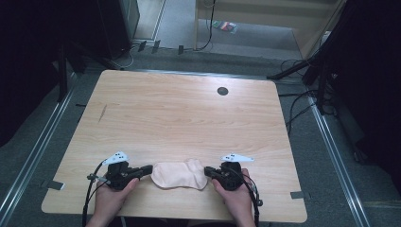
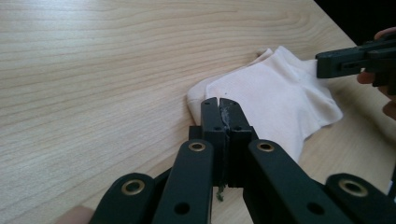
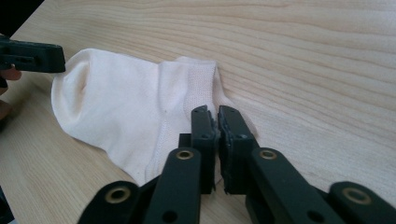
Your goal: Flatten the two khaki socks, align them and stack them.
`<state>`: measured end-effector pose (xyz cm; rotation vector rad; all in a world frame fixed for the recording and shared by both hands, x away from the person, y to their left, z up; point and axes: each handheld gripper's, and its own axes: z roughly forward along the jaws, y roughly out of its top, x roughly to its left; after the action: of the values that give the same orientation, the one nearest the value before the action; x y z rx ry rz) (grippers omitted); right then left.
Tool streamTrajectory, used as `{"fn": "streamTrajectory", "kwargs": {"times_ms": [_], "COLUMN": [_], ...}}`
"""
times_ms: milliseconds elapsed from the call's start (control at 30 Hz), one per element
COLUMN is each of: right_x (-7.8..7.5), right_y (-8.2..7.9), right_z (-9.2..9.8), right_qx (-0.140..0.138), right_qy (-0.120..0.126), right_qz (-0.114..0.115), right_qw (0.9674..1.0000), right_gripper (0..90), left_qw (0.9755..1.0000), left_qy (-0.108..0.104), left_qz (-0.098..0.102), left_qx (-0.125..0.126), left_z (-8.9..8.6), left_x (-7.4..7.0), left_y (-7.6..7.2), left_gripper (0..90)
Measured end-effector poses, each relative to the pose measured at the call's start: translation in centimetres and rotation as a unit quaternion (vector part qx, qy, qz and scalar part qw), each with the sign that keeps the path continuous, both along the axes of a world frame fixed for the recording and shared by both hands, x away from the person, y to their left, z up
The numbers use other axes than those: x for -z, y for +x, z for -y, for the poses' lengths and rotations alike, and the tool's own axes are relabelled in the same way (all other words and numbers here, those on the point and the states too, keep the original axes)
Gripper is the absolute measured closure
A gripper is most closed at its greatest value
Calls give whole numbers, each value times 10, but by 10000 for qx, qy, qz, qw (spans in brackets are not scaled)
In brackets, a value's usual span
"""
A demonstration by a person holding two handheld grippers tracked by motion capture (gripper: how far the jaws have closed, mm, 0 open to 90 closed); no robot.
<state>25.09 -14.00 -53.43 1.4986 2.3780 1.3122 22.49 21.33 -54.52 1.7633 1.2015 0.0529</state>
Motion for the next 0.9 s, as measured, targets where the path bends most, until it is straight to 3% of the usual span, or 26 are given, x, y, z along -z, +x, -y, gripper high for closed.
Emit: {"fn": "streamTrajectory", "kwargs": {"times_ms": [267,400,467,600,667,767,800,833,867,900], "right_x": [-14,-13,-12,-10,-9,-8,-8,-8,-7,-7], "right_y": [-1,1,2,2,2,2,3,3,3,3], "right_z": [-2,-4,-6,-6,-5,-5,-5,-5,-5,-5], "right_qx": [27,-11,-50,-67,-53,-43,-53,-53,-53,-53], "right_qy": [106,99,60,45,39,37,24,24,25,25], "right_qz": [516,577,564,533,517,516,515,515,511,511], "right_qw": [9986,9983,9984,9985,9986,9987,9987,9987,9987,9987], "right_gripper": [885,884,884,883,882,882,882,882,882,882], "left_qw": [9999,9998,9998,9995,9998,9998,9997,9996,9996,9996], "left_qy": [-25,-5,-99,-282,-203,-106,-75,-51,26,50], "left_qz": [106,136,105,-40,-39,-165,-219,-272,-283,-284], "left_qx": [94,130,151,116,43,-21,-16,-19,-34,-39], "left_z": [-6,-8,-8,-2,3,7,7,8,8,8], "left_x": [-7,-8,-8,-2,-1,2,3,3,3,2], "left_y": [-6,-8,-8,-3,-2,1,1,1,1,0], "left_gripper": [900,900,900,719,665,700,791,791,897,897]}}
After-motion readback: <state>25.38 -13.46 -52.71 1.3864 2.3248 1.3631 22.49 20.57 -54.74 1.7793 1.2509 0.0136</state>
